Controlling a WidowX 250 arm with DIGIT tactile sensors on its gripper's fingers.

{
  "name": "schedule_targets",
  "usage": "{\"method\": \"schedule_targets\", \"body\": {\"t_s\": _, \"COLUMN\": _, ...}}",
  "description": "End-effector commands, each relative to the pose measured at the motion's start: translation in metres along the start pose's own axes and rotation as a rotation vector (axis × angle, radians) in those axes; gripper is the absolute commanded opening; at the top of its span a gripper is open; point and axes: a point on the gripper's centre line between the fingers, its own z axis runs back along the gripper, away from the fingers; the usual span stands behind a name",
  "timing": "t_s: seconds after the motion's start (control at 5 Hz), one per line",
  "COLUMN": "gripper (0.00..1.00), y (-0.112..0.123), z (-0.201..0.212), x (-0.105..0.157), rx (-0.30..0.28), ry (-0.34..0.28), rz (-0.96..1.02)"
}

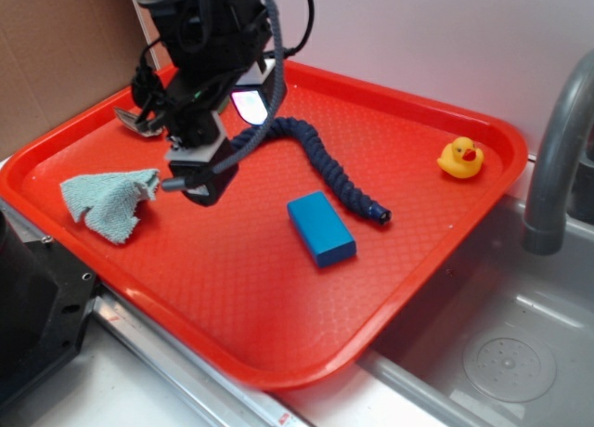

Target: Grab the blue block.

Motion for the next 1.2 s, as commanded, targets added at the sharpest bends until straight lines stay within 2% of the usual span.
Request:
{"method": "schedule_targets", "body": {"t_s": 0.0, "gripper": 1.00, "y": 0.024, "z": -0.036, "x": 0.031, "rx": -0.078, "ry": -0.009, "rz": -0.458}}
{"method": "schedule_targets", "body": {"t_s": 0.2, "gripper": 1.00, "y": 0.022, "z": -0.049, "x": 0.039, "rx": -0.096, "ry": -0.010, "rz": -0.660}}
{"method": "schedule_targets", "body": {"t_s": 0.4, "gripper": 1.00, "y": 0.013, "z": -0.047, "x": 0.031, "rx": -0.090, "ry": -0.056, "rz": -0.749}}
{"method": "schedule_targets", "body": {"t_s": 0.6, "gripper": 1.00, "y": 0.005, "z": -0.055, "x": 0.020, "rx": -0.091, "ry": -0.062, "rz": -0.782}}
{"method": "schedule_targets", "body": {"t_s": 0.8, "gripper": 1.00, "y": 0.005, "z": -0.072, "x": 0.018, "rx": -0.128, "ry": -0.019, "rz": -0.782}}
{"method": "schedule_targets", "body": {"t_s": 1.0, "gripper": 1.00, "y": 0.008, "z": -0.089, "x": 0.021, "rx": -0.139, "ry": 0.003, "rz": -0.790}}
